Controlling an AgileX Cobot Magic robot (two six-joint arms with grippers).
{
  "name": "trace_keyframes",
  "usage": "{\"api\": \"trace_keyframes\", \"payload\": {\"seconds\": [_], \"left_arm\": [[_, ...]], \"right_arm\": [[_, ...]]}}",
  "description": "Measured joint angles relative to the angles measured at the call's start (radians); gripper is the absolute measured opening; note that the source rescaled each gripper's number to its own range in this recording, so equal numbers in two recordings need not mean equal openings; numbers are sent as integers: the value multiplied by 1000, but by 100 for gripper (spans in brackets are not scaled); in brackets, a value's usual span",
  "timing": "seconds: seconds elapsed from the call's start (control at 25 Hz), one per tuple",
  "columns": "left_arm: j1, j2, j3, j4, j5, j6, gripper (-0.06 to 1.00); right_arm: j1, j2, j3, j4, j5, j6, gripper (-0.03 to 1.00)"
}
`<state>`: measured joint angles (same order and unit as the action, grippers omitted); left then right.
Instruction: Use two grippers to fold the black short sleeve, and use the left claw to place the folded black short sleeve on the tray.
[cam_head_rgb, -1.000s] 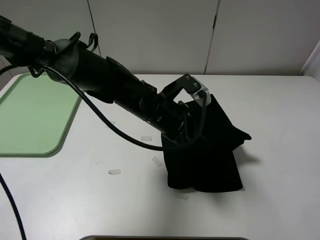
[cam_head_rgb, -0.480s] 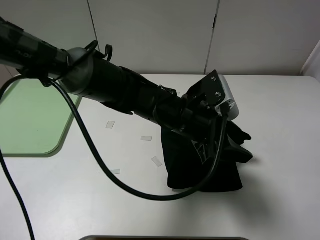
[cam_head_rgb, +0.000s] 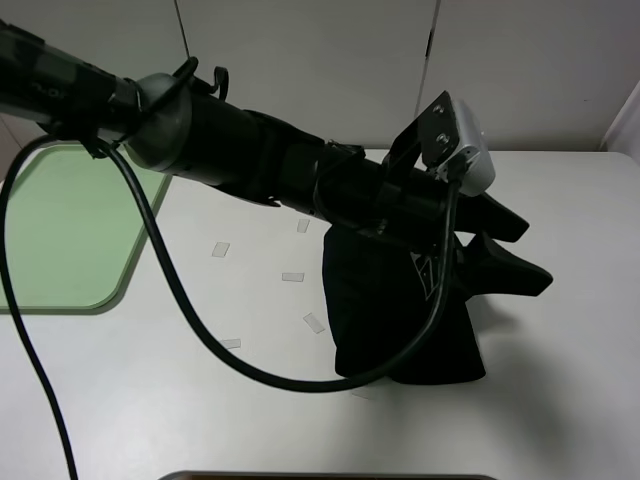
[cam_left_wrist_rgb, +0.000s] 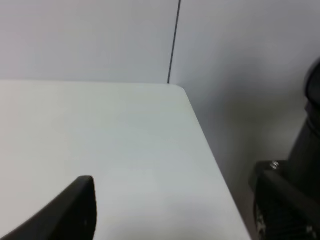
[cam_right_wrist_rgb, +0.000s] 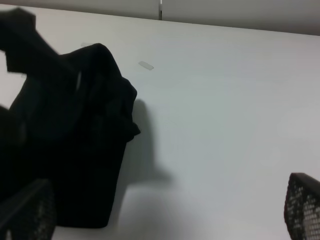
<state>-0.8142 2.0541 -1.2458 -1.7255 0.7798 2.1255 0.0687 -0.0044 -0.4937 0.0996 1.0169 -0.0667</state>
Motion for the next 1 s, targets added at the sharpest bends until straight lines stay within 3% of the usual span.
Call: {"api": "trace_keyframes", "payload": {"seconds": [0.12, 0.32, 0.4, 0.56, 0.8, 1.0], "left_arm": [[5, 0, -29, 0, -24, 0, 65], [26, 0, -76, -1, -351, 0, 65], [30, 0, -79, -1, -434, 7, 65], [30, 3, -79, -1, -450, 51, 65], [30, 106, -89, -2, -378, 186, 65], [30, 177, -139, 0, -373, 177, 65]], "right_arm": [[0, 0, 0, 0, 0, 0, 100], [0, 0, 0, 0, 0, 0, 100], [0, 0, 0, 0, 0, 0, 100], [0, 0, 0, 0, 0, 0, 100], [0, 0, 0, 0, 0, 0, 100], [0, 0, 0, 0, 0, 0, 100]]}}
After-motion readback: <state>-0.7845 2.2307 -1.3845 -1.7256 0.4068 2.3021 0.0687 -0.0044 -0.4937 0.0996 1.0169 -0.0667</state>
